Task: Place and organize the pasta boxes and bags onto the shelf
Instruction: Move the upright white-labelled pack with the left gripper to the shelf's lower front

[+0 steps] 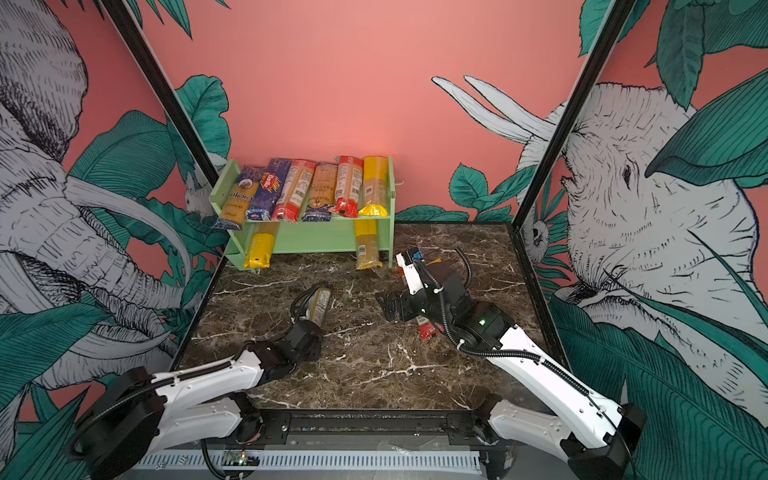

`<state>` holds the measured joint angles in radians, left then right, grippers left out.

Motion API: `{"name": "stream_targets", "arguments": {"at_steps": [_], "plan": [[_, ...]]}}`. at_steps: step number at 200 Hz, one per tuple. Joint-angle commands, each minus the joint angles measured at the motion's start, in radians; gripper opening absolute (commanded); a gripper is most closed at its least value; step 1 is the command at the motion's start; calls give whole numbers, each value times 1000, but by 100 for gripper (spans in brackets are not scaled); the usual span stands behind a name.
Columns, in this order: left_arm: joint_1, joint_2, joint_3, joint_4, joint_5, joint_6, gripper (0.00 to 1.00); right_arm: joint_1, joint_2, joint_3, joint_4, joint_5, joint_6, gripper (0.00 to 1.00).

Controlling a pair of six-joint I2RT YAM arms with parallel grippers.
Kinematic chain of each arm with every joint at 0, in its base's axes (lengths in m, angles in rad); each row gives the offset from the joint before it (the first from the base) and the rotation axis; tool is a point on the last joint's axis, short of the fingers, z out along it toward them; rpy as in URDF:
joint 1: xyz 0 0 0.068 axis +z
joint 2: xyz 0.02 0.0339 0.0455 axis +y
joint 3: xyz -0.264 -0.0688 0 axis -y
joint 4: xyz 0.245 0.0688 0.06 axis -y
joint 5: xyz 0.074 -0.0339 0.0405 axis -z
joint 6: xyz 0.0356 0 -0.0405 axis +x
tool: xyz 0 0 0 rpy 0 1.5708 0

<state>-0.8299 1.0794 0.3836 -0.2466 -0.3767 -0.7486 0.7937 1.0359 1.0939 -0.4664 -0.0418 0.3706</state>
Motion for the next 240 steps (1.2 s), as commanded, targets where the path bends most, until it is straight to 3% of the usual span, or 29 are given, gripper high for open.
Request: {"name": "stream_targets", "arguments": {"at_steps": [1,48,80,113,175,194,240], "plan": [[-29,-127,0,-279,42,-53,0,9,-22,-19,55,-10,15,99],[-68,-315,86,-495,1,-77,0,21,-27,-52,77,0,24,99],[-94,-323,179,-561,-39,-73,0,33,-5,-59,39,82,23,99],[-109,-296,305,-617,-83,-41,0,42,-5,-72,45,68,20,99],[-104,-282,494,-692,-341,101,0,42,16,-50,31,66,-7,99],[-65,-261,518,-657,-360,154,0,42,25,-45,36,60,-16,99],[118,-185,516,-417,-272,345,0,42,33,-44,57,57,-39,99]]}}
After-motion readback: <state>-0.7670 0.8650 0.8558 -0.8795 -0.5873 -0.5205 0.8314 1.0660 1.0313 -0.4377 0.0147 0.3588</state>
